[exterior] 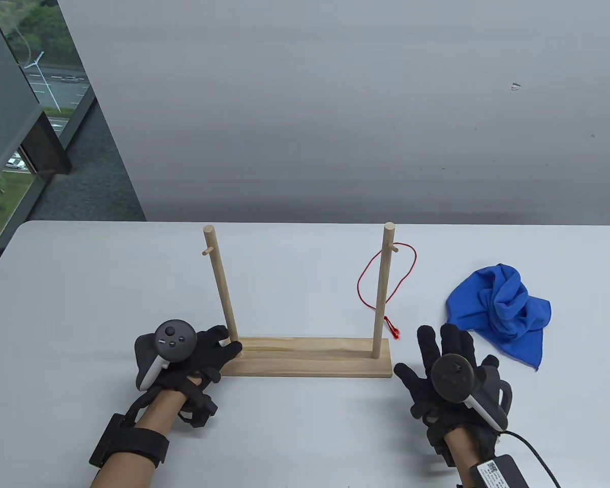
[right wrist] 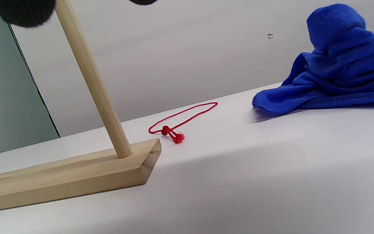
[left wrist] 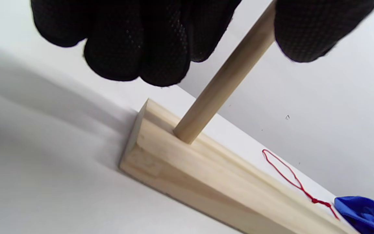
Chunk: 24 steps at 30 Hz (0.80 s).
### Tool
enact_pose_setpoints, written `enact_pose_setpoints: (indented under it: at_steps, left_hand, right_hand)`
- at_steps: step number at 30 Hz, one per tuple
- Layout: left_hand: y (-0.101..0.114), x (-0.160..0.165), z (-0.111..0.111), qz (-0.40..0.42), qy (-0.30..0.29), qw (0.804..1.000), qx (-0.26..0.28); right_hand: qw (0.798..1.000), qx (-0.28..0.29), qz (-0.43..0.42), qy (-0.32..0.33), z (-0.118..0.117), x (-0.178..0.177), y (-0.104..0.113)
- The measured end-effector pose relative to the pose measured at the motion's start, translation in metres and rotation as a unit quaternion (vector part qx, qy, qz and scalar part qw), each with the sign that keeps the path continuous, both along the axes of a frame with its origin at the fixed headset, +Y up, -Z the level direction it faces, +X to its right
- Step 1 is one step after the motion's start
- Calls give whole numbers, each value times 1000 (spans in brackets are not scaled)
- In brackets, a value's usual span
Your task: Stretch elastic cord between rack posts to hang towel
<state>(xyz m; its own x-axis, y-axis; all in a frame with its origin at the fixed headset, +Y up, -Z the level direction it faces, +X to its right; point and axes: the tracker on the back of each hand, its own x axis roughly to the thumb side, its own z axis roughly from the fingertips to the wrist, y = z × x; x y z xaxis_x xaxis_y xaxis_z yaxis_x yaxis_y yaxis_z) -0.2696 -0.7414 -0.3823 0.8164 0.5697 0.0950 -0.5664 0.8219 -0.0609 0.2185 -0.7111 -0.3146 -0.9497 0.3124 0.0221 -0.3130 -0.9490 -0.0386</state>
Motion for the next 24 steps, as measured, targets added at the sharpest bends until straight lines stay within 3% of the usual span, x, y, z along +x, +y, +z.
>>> enact_pose_setpoints:
  at_steps: [8,17,24]
  left_hand:
    - [29,-18,32,-1,15,999,45]
    - [39,-28,53,-19,42,997,70]
    - [37,-29,59,-21,46,996,77]
  right_hand:
    - [999,28,-26,1,-33,-3,13]
    - [998,-60,-12,-12,-104,-5,19]
    - [989,-149,12,-13,-153,-14,10]
